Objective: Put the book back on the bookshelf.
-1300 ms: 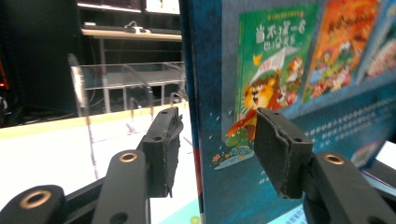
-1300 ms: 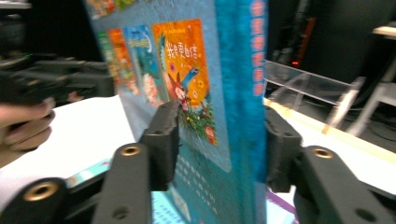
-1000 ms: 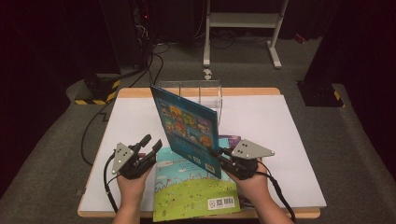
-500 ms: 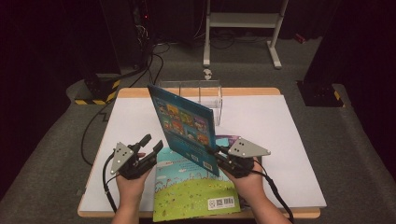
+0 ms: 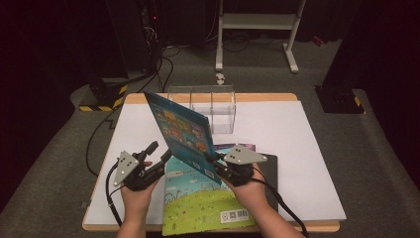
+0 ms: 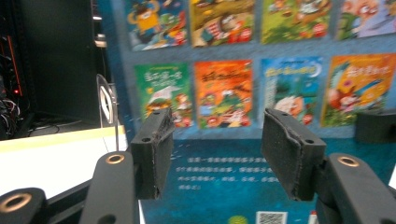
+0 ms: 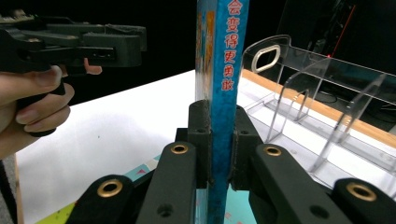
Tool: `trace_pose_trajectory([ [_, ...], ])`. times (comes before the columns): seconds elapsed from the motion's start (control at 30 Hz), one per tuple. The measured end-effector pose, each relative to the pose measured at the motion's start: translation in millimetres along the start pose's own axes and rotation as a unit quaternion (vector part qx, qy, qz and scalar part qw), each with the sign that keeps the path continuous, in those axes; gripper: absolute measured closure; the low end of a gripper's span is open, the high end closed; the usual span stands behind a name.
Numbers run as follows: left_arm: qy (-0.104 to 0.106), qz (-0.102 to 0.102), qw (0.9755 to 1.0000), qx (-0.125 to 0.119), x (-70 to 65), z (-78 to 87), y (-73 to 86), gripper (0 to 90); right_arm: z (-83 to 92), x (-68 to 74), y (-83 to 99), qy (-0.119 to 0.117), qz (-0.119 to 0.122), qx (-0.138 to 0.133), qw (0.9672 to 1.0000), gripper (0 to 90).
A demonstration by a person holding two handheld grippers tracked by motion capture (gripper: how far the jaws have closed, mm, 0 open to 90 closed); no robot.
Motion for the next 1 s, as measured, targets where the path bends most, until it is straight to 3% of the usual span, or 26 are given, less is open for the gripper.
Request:
trace_pose_trajectory([
  [0.27,-0.001,0.011,0.9999,-0.011,0.2,3.2,-6.4,42.6,-22.1,11.0,-3.7,0.004,0.003,0.009,0.9999,81.9],
  [0.53,0.006,0.002,0.9999,-0.015,-2.3,6.8,-13.4,40.7,-37.4,19.0,-6.5,0.006,0.008,0.02,0.9998,81.7],
  [1.0,0.009,0.008,0.9996,-0.026,-6.7,8.3,-18.0,38.9,-51.3,26.9,-7.2,0.006,0.012,0.026,0.9996,81.5],
])
Point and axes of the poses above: each handheld gripper's, and its own axes: z roughly backward along the jaws, y roughly out of its underside, x roughly to its left, the point moved 1 cm from there along -z, roughly forward along the jaws, and after that the axes turned 9 degrees about -z, right-handed, at the moved point
